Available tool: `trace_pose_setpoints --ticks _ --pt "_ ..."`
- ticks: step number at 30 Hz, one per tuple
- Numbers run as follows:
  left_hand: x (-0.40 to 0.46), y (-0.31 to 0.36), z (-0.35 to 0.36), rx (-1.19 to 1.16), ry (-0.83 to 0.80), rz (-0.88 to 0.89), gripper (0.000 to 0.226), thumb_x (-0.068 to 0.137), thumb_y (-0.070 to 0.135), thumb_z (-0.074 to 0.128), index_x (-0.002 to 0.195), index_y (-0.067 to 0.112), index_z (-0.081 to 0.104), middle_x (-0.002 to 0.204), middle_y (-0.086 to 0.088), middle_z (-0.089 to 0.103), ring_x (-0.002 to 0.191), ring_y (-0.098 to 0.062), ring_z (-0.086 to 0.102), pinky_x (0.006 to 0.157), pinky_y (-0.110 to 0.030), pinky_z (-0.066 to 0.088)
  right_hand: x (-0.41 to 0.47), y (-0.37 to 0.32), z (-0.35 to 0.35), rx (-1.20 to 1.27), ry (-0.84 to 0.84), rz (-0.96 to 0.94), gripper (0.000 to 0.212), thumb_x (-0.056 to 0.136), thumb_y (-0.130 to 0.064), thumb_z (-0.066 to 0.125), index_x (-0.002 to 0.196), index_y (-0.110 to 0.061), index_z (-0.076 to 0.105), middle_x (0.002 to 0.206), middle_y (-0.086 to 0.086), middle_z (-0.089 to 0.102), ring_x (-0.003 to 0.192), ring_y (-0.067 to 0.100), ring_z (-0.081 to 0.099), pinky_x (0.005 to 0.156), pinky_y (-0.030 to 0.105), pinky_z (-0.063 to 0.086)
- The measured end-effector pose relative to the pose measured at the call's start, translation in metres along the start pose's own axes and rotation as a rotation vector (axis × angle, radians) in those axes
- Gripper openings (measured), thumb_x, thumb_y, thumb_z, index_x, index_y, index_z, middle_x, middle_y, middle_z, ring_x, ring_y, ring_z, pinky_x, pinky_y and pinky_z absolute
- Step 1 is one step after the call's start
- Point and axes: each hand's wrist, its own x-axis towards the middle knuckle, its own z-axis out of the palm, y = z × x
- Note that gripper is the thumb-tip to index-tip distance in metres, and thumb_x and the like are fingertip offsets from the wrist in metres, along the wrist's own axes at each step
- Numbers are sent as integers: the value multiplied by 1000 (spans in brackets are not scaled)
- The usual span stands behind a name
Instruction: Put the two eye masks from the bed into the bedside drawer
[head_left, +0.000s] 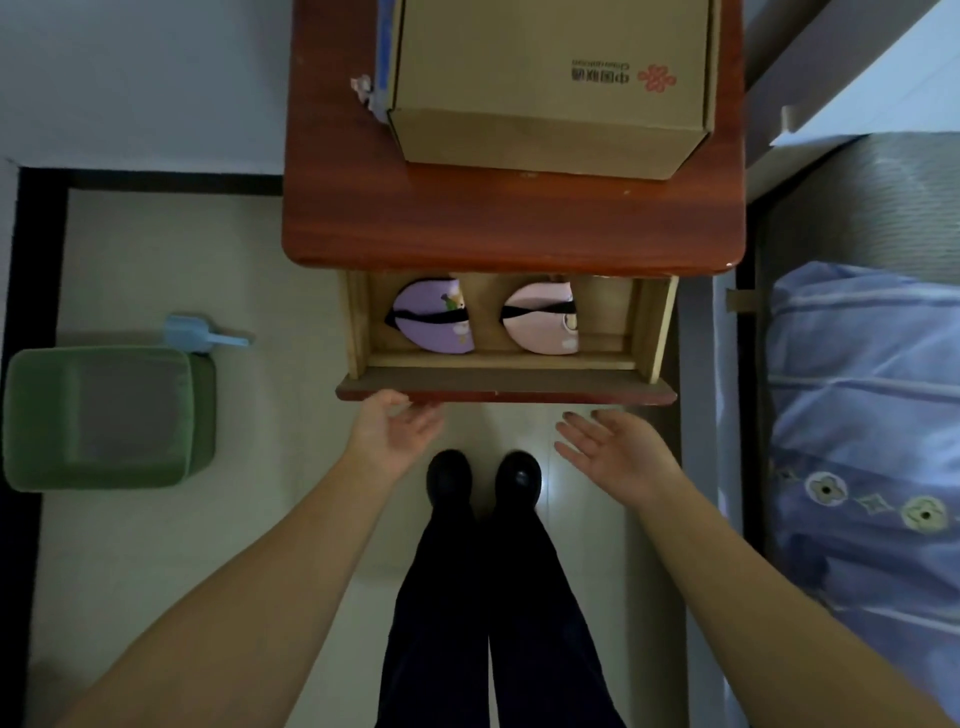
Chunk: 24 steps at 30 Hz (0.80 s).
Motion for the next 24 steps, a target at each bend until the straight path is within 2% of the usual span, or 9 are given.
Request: trace_pose_setpoints --ticks 2,4,6,10,12,16,18,21,24 --pt "3 2 6 -193 -19 46 30 84 -3 32 105 6 52 115 -18 49 121 -36 43 111 -49 33 3 -12 1 109 -2 -39 50 94 -6 39 142 -6 27 145 20 38 132 35 40 108 53 34" --pt "-11 4 5 -265 -52 78 43 82 -4 28 121 5 46 115 -18 49 126 -36 39 111 -50 31 -4 -15 9 106 12 -80 54 89 4 33 141 -8 30 145 21 38 130 36 42 107 53 35" --pt "-17 3 6 -279 -94 71 48 80 -4 27 123 6 46 124 -20 46 128 -39 38 111 -53 30 -6 -18 7 89 5 -103 59 85 9 28 140 -9 34 141 21 42 126 36 47 100 51 40" --pt "-39 19 19 -244 -156 80 50 81 -1 27 127 5 45 138 -26 37 131 -44 35 109 -57 29 -24 -28 15 140 -68 -172 62 83 11 24 142 -4 28 136 23 47 115 37 54 89 48 48" --pt "-44 30 32 -224 -180 80 51 82 0 27 131 3 40 142 -27 33 134 -44 31 110 -57 26 -27 -38 27 159 -96 -208 63 81 13 25 142 -4 28 140 24 43 122 38 50 90 49 48" --pt "-37 54 67 -224 -196 137 36 84 2 25 116 0 42 145 -28 27 136 -43 27 112 -55 22 -15 -67 57 244 -87 -282 68 81 15 20 145 -6 16 147 24 33 130 40 41 102 53 38" --pt "-27 67 85 -189 -214 165 24 84 2 24 95 1 46 142 -26 33 134 -42 31 111 -55 23 -7 -83 72 264 -60 -316 70 76 17 20 142 -4 26 141 23 41 129 40 42 101 53 38" --pt "-13 79 96 -143 -252 188 28 81 -1 25 98 1 47 122 -18 45 133 -42 32 111 -57 21 3 -95 84 319 -67 -338 77 55 17 27 128 -3 41 118 22 56 116 41 53 98 54 42" --pt "-12 75 91 -40 -313 193 19 63 -4 35 75 4 47 100 -15 53 114 -37 50 109 -58 24 8 -88 76 249 -80 -345 60 70 17 23 120 -8 45 106 16 61 95 33 62 100 50 42"
